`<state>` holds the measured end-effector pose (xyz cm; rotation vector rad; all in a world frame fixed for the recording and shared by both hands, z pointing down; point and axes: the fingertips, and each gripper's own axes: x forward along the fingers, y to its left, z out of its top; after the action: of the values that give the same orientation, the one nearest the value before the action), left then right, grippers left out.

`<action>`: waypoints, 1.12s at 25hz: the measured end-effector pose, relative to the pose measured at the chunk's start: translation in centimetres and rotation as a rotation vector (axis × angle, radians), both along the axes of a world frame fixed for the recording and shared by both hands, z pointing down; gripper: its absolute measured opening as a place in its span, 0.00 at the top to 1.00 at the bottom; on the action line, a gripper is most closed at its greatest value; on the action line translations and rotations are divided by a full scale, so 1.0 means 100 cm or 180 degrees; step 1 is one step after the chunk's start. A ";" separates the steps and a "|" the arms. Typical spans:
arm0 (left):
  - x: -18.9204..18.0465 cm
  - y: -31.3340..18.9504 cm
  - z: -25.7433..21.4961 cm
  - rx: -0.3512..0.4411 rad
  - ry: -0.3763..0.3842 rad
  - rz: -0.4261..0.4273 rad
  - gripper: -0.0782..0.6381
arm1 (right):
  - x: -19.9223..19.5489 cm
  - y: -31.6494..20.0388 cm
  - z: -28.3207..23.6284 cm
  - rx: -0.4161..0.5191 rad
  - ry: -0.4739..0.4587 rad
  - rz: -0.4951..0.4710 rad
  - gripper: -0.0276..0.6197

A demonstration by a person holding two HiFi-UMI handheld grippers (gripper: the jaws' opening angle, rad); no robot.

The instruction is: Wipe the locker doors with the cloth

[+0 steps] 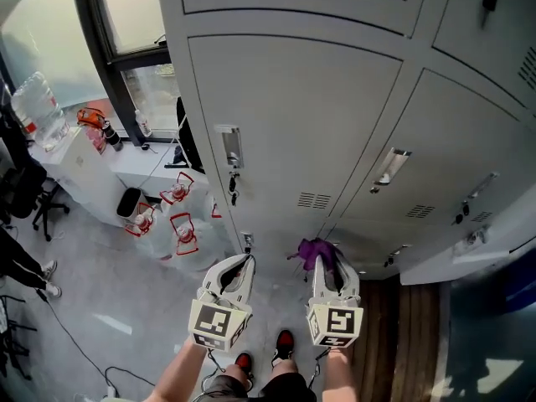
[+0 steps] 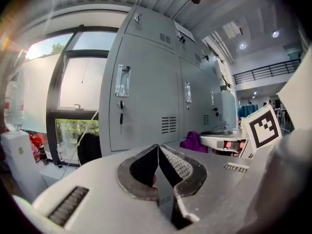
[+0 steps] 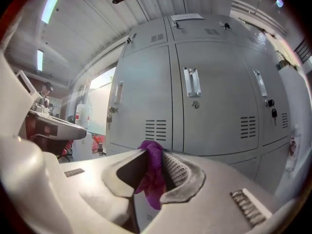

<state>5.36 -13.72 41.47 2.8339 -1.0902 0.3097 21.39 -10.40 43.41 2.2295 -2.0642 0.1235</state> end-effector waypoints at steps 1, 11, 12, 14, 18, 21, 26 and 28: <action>-0.003 0.003 -0.012 0.0016 0.0006 -0.0001 0.85 | -0.003 0.005 -0.013 0.0011 0.0011 0.0004 0.81; -0.047 0.037 -0.107 0.0193 0.0093 -0.0008 0.85 | -0.033 0.065 -0.115 0.0150 0.0091 0.0093 0.81; -0.053 0.041 -0.114 0.0210 0.0108 -0.0008 0.85 | -0.037 0.071 -0.122 0.0170 0.0099 0.0106 0.81; -0.064 0.048 -0.125 0.0253 0.0120 -0.0012 0.85 | -0.044 0.084 -0.134 0.0218 0.0111 0.0138 0.81; -0.084 0.068 -0.132 0.0304 0.0102 0.0012 0.85 | -0.060 0.114 -0.145 0.0277 0.0152 0.0193 0.81; -0.098 0.083 -0.131 0.0311 0.0077 0.0033 0.85 | -0.069 0.136 -0.143 0.0260 0.0149 0.0242 0.81; -0.120 0.102 -0.129 0.0288 0.0052 0.0031 0.85 | -0.081 0.168 -0.140 0.0221 0.0152 0.0320 0.81; -0.130 0.110 -0.127 0.0277 0.0045 0.0029 0.85 | -0.088 0.181 -0.139 0.0220 0.0145 0.0342 0.81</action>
<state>-7.64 -2.72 28.75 2.9130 -1.1149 0.2484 12.63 7.72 29.47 2.3607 -1.9552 0.0095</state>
